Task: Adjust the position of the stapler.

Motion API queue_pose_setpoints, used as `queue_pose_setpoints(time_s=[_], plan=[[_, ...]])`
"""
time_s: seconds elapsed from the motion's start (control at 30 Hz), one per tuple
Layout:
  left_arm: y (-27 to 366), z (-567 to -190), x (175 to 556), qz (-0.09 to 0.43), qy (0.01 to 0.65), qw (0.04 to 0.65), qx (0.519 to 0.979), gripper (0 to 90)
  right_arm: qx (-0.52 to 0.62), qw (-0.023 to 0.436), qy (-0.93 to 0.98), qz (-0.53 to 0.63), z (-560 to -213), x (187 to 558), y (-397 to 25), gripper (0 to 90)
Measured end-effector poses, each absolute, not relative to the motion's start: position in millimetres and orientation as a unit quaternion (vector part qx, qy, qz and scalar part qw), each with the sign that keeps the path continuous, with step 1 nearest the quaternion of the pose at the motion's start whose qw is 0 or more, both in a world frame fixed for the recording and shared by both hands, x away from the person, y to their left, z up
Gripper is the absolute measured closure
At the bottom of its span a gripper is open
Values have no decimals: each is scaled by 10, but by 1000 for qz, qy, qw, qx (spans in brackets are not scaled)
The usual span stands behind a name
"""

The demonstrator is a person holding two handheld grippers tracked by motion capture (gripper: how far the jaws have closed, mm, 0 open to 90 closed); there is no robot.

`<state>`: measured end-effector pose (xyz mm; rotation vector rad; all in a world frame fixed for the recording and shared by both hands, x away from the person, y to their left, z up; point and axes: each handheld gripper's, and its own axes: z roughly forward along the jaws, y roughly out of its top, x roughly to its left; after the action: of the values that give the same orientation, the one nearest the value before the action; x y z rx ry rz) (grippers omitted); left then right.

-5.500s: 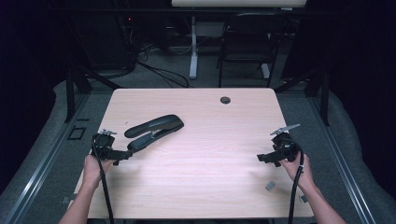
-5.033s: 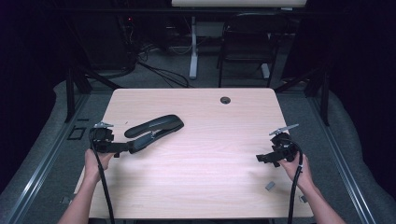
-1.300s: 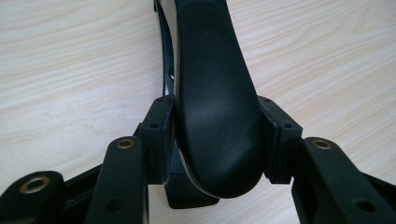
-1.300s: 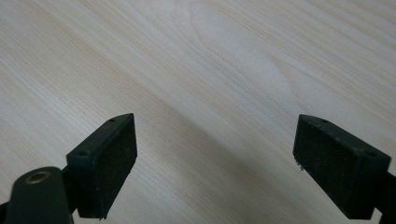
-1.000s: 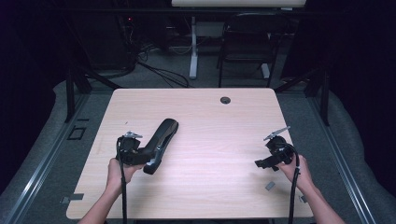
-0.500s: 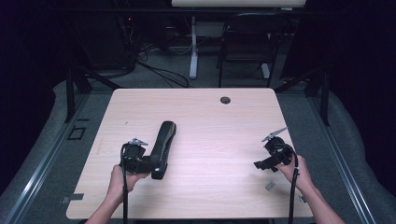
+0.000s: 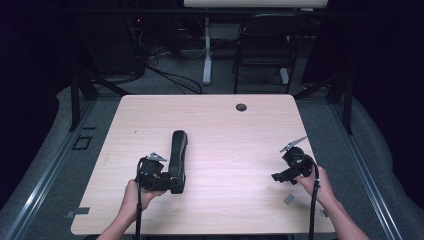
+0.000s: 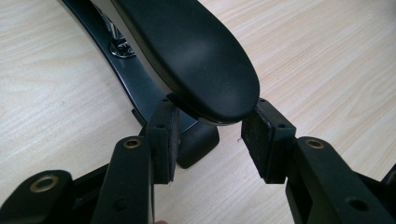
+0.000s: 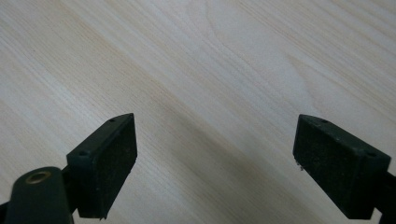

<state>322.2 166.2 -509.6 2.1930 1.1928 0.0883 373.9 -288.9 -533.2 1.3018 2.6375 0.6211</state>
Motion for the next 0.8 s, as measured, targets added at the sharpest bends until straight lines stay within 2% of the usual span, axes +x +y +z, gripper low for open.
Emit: queue_pose_setpoints(time_s=[0.8], plan=[[1259,-5129,3348,40,384,322,865,562,431,68,877,200,-5347,3744,-2869,132]])
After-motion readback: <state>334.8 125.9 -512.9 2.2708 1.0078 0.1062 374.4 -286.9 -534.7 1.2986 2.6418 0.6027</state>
